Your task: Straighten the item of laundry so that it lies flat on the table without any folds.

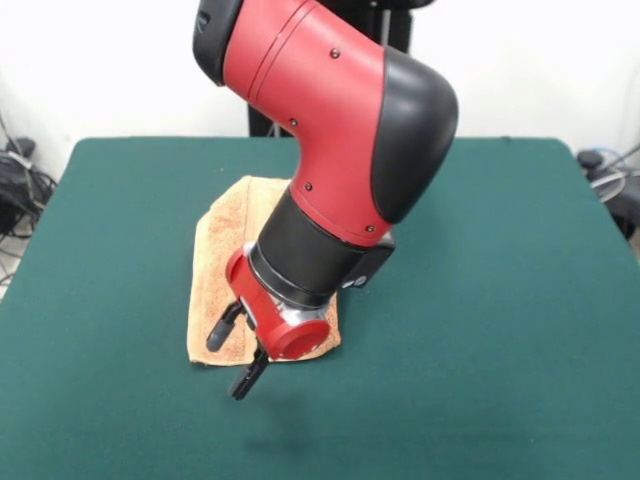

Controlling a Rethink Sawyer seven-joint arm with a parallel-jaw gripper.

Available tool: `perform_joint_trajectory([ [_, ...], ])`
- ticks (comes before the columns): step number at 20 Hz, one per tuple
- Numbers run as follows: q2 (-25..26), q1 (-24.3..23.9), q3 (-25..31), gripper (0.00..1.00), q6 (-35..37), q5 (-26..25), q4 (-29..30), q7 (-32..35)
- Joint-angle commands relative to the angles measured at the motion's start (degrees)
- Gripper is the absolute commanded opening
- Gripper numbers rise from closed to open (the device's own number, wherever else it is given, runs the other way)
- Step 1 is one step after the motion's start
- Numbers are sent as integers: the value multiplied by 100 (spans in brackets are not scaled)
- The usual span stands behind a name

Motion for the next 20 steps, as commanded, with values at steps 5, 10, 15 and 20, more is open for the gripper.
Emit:
perform_joint_trajectory([
  [5,359,-141,-56,100,408,62,-336,1101],
  [10,621,-197,-339,100,517,39,-589,1103],
  [15,639,-173,-483,100,873,-23,-629,1010],
  [20,621,-138,-553,100,1150,-70,-586,931],
])
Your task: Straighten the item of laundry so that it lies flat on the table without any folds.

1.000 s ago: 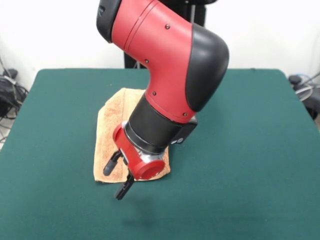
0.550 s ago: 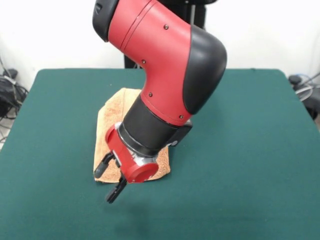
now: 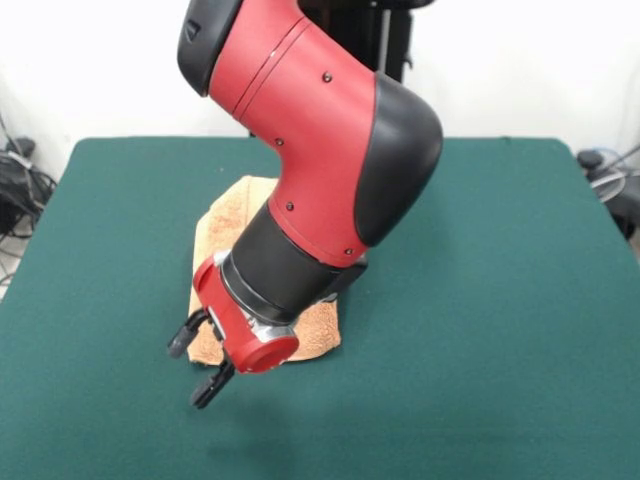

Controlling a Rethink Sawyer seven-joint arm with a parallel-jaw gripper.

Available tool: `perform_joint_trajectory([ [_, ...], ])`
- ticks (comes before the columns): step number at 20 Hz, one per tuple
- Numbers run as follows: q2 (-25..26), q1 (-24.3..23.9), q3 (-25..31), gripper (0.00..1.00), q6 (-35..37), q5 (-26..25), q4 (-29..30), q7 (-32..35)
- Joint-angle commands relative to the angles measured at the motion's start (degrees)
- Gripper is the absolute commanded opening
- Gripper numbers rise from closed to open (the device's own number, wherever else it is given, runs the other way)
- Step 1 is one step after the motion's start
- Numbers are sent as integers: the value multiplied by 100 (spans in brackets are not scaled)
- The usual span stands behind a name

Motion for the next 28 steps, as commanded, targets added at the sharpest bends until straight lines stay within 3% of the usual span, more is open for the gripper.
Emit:
perform_joint_trajectory([
  [1,90,-62,145,100,927,-71,-66,928],
  [10,-197,4,383,100,1300,-161,149,688],
  [28,-271,-36,812,100,749,-64,383,733],
])
